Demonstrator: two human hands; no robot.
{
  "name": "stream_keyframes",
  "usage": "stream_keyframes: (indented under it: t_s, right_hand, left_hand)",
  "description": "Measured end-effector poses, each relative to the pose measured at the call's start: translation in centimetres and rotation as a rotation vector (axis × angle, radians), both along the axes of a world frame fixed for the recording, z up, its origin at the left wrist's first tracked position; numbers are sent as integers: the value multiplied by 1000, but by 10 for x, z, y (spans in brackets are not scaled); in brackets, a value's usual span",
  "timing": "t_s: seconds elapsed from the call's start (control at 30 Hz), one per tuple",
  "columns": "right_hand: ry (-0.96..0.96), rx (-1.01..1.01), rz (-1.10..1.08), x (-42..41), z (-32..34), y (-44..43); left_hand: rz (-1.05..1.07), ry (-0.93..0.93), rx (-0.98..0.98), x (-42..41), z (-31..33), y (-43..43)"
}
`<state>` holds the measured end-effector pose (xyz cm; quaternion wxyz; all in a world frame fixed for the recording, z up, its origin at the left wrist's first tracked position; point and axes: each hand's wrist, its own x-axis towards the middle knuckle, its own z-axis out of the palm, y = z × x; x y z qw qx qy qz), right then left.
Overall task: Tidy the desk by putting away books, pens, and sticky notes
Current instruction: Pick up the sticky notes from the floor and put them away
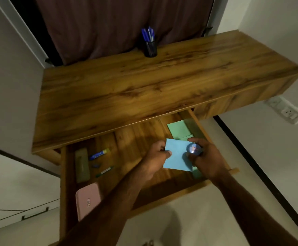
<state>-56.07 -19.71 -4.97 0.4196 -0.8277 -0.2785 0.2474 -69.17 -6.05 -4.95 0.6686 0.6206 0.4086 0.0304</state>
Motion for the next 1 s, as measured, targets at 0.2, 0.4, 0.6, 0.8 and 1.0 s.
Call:
stream_keyframes:
  t_s: [0.2, 0.4, 0.6, 0.8, 1.0]
  right_hand:
    - [8, -43, 129, 36, -32, 50]
    - [-79, -134, 271, 89, -57, 82]
    - [-163, -195, 403, 119, -69, 107]
    - [-193, -203, 423, 122, -71, 113]
    - [-200, -259, 440, 109, -67, 117]
  left_hand:
    - [214, 107, 2, 15, -41, 32]
    - [535, 164, -96, 45, -70, 63]
    - [680, 228, -120, 74, -103, 86]
    - [489, 363, 76, 92, -124, 105]
    - [184, 480, 458, 90, -126, 109]
